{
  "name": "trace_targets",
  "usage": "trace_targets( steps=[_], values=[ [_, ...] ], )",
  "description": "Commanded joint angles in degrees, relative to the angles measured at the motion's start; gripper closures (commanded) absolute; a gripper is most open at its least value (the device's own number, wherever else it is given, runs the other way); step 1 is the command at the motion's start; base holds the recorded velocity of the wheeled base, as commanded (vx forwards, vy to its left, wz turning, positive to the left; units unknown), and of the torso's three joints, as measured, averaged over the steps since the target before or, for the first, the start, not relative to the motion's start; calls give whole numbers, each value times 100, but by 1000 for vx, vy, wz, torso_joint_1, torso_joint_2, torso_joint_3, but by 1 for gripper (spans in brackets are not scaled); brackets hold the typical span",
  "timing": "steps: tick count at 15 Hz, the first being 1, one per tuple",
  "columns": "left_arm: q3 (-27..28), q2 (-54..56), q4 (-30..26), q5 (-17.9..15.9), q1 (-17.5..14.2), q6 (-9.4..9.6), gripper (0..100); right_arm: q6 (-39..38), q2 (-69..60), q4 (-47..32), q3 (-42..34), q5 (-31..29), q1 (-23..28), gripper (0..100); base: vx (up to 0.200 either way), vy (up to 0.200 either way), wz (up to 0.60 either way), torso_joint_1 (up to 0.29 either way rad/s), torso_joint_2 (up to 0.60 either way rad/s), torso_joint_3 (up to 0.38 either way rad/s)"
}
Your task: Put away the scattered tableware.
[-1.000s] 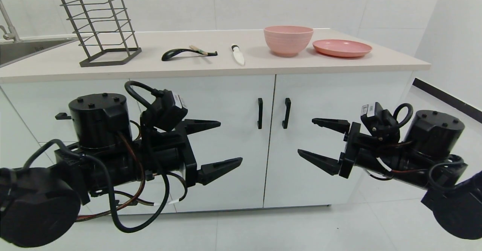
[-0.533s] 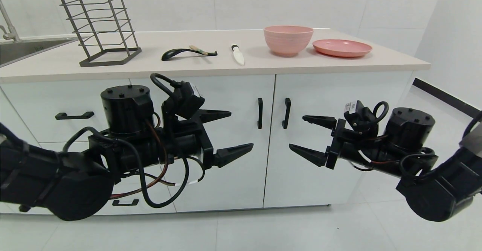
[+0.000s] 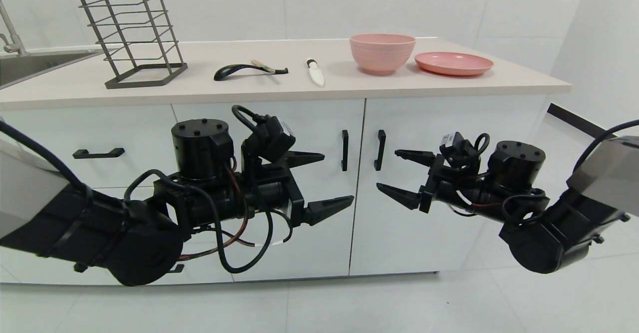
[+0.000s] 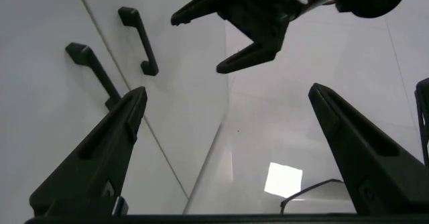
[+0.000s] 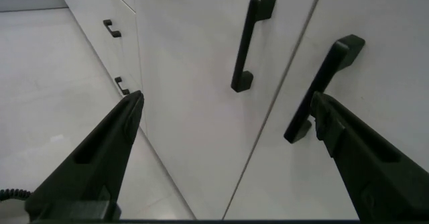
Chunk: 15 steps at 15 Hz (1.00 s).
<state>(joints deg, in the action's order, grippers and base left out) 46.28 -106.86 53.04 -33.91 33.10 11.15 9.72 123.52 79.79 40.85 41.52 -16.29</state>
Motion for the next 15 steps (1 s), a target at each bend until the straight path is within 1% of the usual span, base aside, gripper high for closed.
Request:
trace_targets(
  steps=[1, 2, 3, 4, 6, 9, 12, 15],
  values=[
    [189, -177, 4, -1, 127, 1, 0, 4, 155, 2, 116, 5, 99, 0, 0, 0, 0, 0, 0, 0],
    [303, -291, -4, 8, 180, 1, 0, -5, 296, 11, 309, 49, 143, 0, 0, 0, 0, 0, 0, 0],
    [382, -379, -4, 8, 232, -8, 0, -5, 428, 19, 459, 260, 178, 0, 0, 0, 0, 0, 0, 0],
    [435, -432, -4, 8, 250, -8, 0, -5, 498, 19, 529, 330, 196, 0, 0, 0, 0, 0, 0, 0],
    [743, -678, -4, 78, 250, -26, 0, -5, 815, 19, 863, 392, 231, 0, 0, 0, 0, 0, 0, 0],
    [892, -713, -22, 87, 250, -34, 0, -14, 1140, 46, 1399, 453, 231, 0, 0, 0, 0, 0, 0, 0],
    [962, -783, -4, 78, 250, -34, 0, -14, 1140, 90, 1452, 489, 196, 0, 0, 0, 0, 0, 0, 0],
    [1120, -907, 75, 43, 250, -17, 0, -14, 1148, 98, 1478, 682, 152, 0, 0, 0, 0, 0, 0, 0]
  ],
)
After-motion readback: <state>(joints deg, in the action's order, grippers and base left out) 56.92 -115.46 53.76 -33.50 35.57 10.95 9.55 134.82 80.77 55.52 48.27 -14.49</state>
